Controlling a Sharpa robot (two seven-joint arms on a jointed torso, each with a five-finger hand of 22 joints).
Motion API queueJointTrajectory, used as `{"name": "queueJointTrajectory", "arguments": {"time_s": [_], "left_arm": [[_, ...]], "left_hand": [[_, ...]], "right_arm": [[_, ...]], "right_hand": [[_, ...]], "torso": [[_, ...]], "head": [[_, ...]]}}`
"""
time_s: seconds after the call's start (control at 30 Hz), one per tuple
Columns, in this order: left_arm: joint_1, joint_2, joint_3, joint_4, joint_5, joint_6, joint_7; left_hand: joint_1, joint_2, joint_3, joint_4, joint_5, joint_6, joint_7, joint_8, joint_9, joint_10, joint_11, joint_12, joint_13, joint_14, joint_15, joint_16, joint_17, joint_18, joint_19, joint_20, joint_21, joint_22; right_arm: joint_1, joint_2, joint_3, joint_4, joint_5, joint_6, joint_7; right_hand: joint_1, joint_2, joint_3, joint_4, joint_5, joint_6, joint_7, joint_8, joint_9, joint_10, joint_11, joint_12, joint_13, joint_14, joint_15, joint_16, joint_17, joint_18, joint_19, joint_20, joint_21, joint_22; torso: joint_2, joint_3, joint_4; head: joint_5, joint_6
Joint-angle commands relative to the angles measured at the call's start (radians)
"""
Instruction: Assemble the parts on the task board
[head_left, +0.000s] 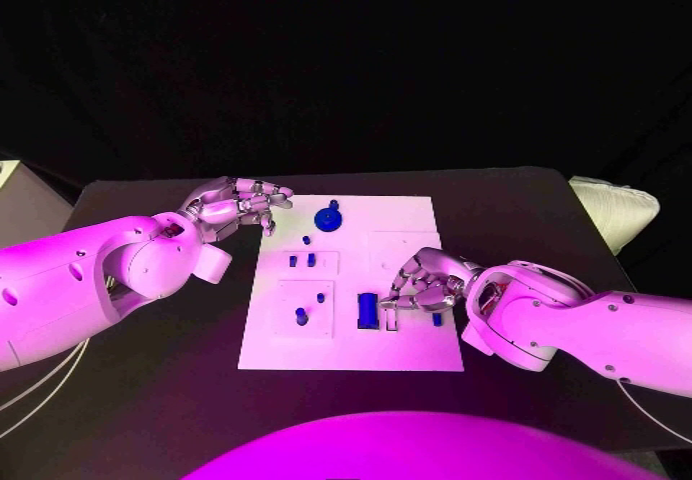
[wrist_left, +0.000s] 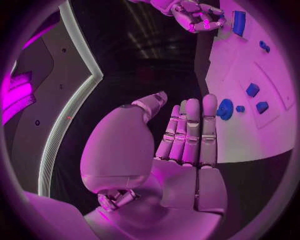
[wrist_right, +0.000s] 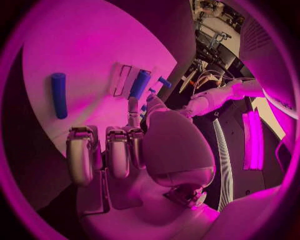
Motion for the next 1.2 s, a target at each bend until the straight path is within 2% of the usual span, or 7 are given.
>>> {"name": "queueJointTrajectory", "arguments": {"time_s": [0.03, 0.13, 0.27, 0.4, 0.63, 0.8, 1.2], "left_arm": [[0.0, 0.004, 0.001, 0.0, -0.002, 0.014, 0.007], [0.0, 0.005, 0.001, 0.0, -0.002, 0.014, 0.008], [0.0, 0.006, 0.0, 0.001, -0.001, 0.012, 0.014], [-0.001, 0.006, 0.0, 0.003, 0.0, 0.01, 0.02], [-0.003, 0.005, 0.0, 0.005, 0.001, 0.009, 0.026], [-0.005, 0.004, 0.0, 0.007, 0.001, 0.01, 0.027], [-0.006, 0.0, 0.0, 0.009, 0.002, 0.012, 0.025]], "left_hand": [[0.009, 0.002, 0.001, 0.004, 0.001, -0.008, 0.0, 0.002, -0.001, -0.006, 0.003, 0.007, 0.001, -0.009, 0.002, -0.003, 0.002, 0.014, -0.004, 0.0, -0.007, -0.001], [0.009, 0.002, 0.001, 0.004, 0.001, -0.008, 0.0, 0.002, -0.001, -0.006, 0.003, 0.007, 0.001, -0.009, 0.002, -0.003, 0.002, 0.014, -0.004, 0.0, -0.007, -0.001], [0.008, 0.004, 0.0, 0.008, 0.001, -0.008, 0.0, 0.002, -0.002, -0.008, 0.003, 0.008, 0.001, -0.009, 0.002, -0.003, 0.002, 0.014, -0.003, 0.001, -0.007, -0.001], [0.008, 0.004, 0.0, 0.008, 0.001, -0.008, 0.0, 0.002, -0.002, -0.008, 0.003, 0.008, 0.001, -0.009, 0.002, -0.003, 0.002, 0.014, -0.003, 0.001, -0.007, -0.001], [0.008, 0.004, 0.0, 0.008, 0.001, -0.008, 0.0, 0.002, -0.002, -0.008, 0.003, 0.008, 0.001, -0.009, 0.002, -0.003, 0.002, 0.014, -0.003, 0.001, -0.007, -0.001], [0.008, 0.004, 0.0, 0.008, 0.001, -0.008, 0.0, 0.002, -0.002, -0.008, 0.003, 0.008, 0.001, -0.009, 0.002, -0.003, 0.002, 0.014, -0.003, 0.001, -0.007, -0.001], [0.008, 0.003, -0.001, 0.01, 0.0, -0.008, 0.0, 0.003, -0.002, -0.007, 0.003, 0.009, 0.002, -0.01, 0.002, -0.003, 0.002, 0.014, -0.003, 0.001, -0.007, -0.001]], "right_arm": [[0.015, -0.031, 0.001, 0.007, 0.144, -0.046, 0.099], [0.026, -0.058, 0.001, 0.003, 0.173, -0.009, 0.1], [0.036, -0.103, 0.001, -0.004, 0.166, 0.065, 0.084], [0.039, -0.144, 0.0, 0.005, 0.114, 0.094, 0.069], [0.033, -0.191, -0.003, 0.024, 0.001, 0.086, 0.027], [0.017, -0.204, -0.006, 0.031, -0.08, 0.065, -0.014], [-0.022, -0.176, -0.01, 0.012, -0.181, 0.007, -0.124]], "right_hand": [[0.006, -0.004, 0.004, 0.005, 0.005, -0.008, 0.002, -0.007, -0.002, 0.097, 0.006, -0.006, 0.255, 0.099, 0.001, -0.003, 0.247, -0.006, 0.081, -0.002, -0.007, 0.232], [0.02, -0.004, 0.013, 0.001, 0.005, -0.027, 0.011, -0.02, -0.009, 0.097, 0.013, -0.008, 0.254, 0.098, 0.007, -0.004, 0.245, -0.005, 0.079, 0.002, -0.012, 0.23], [0.042, -0.022, 0.019, -0.006, -0.008, -0.054, 0.026, -0.045, -0.02, 0.091, 0.026, -0.024, 0.247, 0.095, 0.018, -0.01, 0.232, -0.001, 0.074, 0.012, -0.03, 0.223], [0.055, -0.04, 0.019, -0.007, -0.028, -0.07, 0.037, -0.064, -0.027, 0.088, 0.036, -0.031, 0.244, 0.094, 0.027, -0.012, 0.228, 0.0, 0.072, 0.02, -0.035, 0.222], [0.054, -0.064, 0.009, 0.001, -0.042, -0.048, 0.033, -0.058, -0.024, 0.084, 0.034, -0.04, 0.24, 0.094, 0.027, -0.013, 0.226, 0.001, 0.071, 0.023, -0.04, 0.22], [0.043, -0.074, 0.003, 0.008, -0.046, -0.024, 0.025, -0.047, -0.019, 0.083, 0.028, -0.043, 0.239, 0.094, 0.023, -0.013, 0.226, 0.001, 0.072, 0.021, -0.038, 0.221], [-0.01, -0.071, -0.006, 0.011, -0.045, 0.007, 0.011, -0.028, -0.01, 0.081, 0.016, -0.049, 0.236, 0.093, 0.013, -0.015, 0.224, 0.003, 0.07, 0.013, -0.047, 0.218]], "torso": [[-0.001, -0.0005, -0.0003], [-0.001, -0.0013, -0.0001], [-0.001, -0.0023, 0.0], [0.002, -0.0011, 0.0011], [0.0, -0.002, -0.0008], [0.001, -0.0023, 0.0008], [0.003, -0.0026, 0.0032]], "head": [[-0.005, 0.0], [-0.012, 0.0], [-0.015, 0.0], [-0.019, 0.0], [-0.032, 0.0], [-0.036, 0.001], [-0.035, 0.0]]}}
